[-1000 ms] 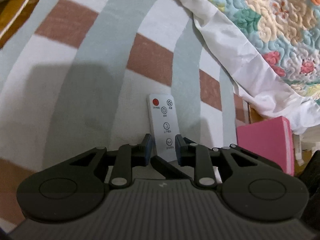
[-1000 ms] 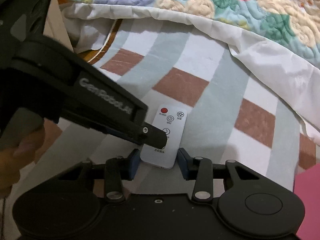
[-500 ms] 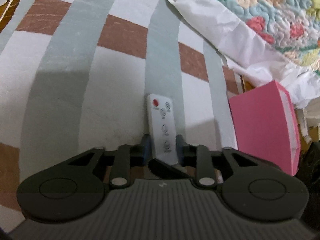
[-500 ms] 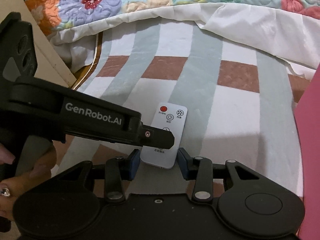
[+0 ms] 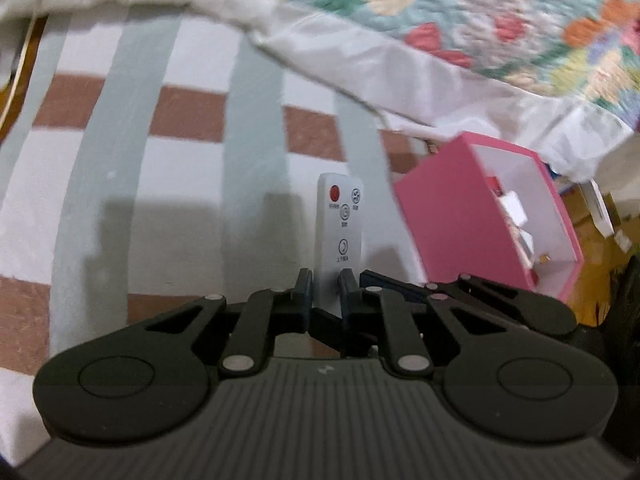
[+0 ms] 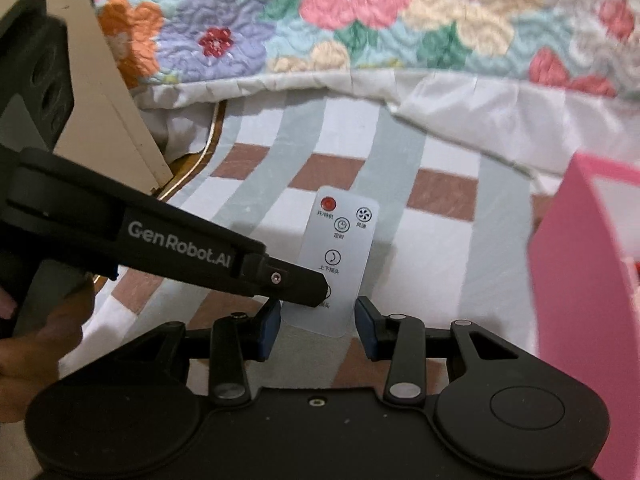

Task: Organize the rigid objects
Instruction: 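Carry the small white remote with the left gripper into the pink box and open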

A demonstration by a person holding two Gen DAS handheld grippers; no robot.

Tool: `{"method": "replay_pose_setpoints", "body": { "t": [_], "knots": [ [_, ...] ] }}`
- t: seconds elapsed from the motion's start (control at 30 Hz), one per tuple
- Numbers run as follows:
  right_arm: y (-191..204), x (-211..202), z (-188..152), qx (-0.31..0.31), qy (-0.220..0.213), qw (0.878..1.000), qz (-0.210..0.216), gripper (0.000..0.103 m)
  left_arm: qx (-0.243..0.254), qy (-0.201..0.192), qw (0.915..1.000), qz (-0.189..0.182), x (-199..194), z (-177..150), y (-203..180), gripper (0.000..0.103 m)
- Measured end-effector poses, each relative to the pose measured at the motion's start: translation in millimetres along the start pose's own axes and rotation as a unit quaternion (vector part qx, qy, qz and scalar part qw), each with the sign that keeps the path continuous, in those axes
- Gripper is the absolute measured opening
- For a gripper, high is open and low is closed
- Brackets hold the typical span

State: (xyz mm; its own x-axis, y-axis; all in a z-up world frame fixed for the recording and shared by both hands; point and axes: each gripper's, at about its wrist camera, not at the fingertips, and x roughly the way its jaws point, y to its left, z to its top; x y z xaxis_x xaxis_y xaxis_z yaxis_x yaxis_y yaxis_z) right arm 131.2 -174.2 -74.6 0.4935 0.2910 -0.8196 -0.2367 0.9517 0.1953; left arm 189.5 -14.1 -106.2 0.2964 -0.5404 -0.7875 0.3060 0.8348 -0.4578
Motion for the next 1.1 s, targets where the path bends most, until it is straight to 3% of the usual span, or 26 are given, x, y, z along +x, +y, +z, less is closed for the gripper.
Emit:
{"method": "replay_pose_setpoints", "body": {
  "t": [0.07,0.2,0.5,0.77,1.1],
  "knots": [
    [0,-17,1,-0.008,-0.006,1.000,-0.006,0.046,0.018,-0.012,0.9998,-0.003,-12,-4,-16,0.013],
    [-3,-51,3,-0.025,-0.018,0.999,-0.030,0.046,0.006,-0.017,0.9996,-0.022,-26,-3,-45,0.013],
    [-32,-121,9,0.013,-0.053,0.996,-0.069,0.046,0.060,-0.020,0.9967,-0.051,-42,11,-127,0.013],
    [-84,-130,-3,0.097,-0.046,0.991,-0.085,0.046,0.085,0.021,0.9953,-0.041,-2,30,-182,0.013],
    [-142,-108,-22,0.165,-0.013,0.981,-0.104,0.046,0.083,0.080,0.9928,-0.034,69,37,-208,0.014]
  ]
}}
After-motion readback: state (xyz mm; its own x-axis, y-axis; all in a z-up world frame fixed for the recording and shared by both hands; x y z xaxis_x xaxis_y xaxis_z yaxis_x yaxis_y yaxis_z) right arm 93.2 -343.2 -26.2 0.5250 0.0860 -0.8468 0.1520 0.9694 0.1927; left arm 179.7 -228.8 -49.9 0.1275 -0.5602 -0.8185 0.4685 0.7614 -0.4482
